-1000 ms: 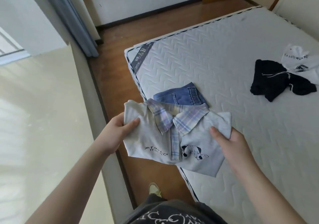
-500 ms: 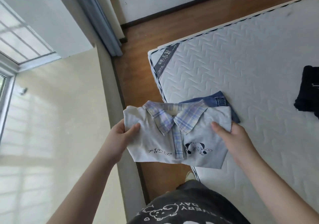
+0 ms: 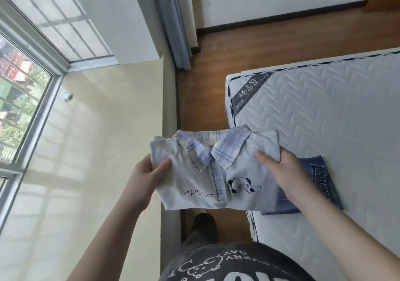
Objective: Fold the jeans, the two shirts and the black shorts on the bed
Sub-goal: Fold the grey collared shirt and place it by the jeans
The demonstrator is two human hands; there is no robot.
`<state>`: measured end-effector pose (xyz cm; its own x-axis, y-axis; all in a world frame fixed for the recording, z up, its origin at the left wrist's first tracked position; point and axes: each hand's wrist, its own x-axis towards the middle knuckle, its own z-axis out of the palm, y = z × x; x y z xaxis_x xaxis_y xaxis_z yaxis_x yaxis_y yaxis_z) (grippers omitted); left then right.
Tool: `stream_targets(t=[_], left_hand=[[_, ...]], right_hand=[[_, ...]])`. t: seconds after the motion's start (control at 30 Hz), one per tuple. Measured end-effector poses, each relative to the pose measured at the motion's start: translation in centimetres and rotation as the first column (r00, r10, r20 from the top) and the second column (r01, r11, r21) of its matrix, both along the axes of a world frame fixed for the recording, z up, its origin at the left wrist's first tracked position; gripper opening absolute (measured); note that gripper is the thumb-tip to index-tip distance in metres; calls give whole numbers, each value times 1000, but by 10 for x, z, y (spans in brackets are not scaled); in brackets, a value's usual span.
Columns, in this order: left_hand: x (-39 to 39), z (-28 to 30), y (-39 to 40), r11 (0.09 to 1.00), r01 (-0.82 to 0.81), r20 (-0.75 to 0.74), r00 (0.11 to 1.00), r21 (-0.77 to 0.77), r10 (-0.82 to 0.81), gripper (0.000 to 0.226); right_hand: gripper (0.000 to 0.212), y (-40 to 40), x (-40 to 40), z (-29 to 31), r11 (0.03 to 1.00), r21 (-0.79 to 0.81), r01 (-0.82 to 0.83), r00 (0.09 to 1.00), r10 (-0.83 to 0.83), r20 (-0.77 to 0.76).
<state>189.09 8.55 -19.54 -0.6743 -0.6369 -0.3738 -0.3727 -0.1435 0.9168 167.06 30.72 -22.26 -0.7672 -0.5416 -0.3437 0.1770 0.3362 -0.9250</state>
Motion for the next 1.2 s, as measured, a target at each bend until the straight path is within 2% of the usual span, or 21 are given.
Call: stream_targets(t=[0.07, 0.2, 0.3, 0.4, 0.7, 0.83, 1.03, 1.2], left_hand=[[-7, -4, -30, 1000, -1, 6, 1000, -14, 1, 22], [-21, -5, -93, 999, 0, -9, 1000, -33, -1, 25], [-32, -2, -139, 999, 25, -10, 1000, -33, -26, 29], [-50, -1, -184, 999, 37, -16, 999, -26, -38, 22], [-131, -7, -262, 999, 53, -39, 998, 9, -53, 18], [-175, -10, -295, 998, 55, -27, 998, 25, -54, 32], [-257, -15, -355, 998, 52, -7, 999, 23, -52, 33], [-332, -14, -400, 997, 76, 32, 997, 3, -76, 31]], right_hand=[[45, -35, -11, -4, 999, 21, -26, 999, 27, -30], [15, -107, -26, -5, 999, 13, -37, 997, 37, -61], [12, -152, -32, 0, 999, 24, -28, 997, 30, -77], [8, -189, -41, 5, 1000, 16, -6, 997, 7, -80], [13, -265, -93, 9, 999, 38, 38, 993, -33, -117], [13, -297, -127, 5, 997, 14, 75, 992, -73, -103], [16, -345, -202, -9, 993, 7, 122, 992, -121, -22], [19, -397, -269, -12, 996, 40, 83, 996, -82, -25]])
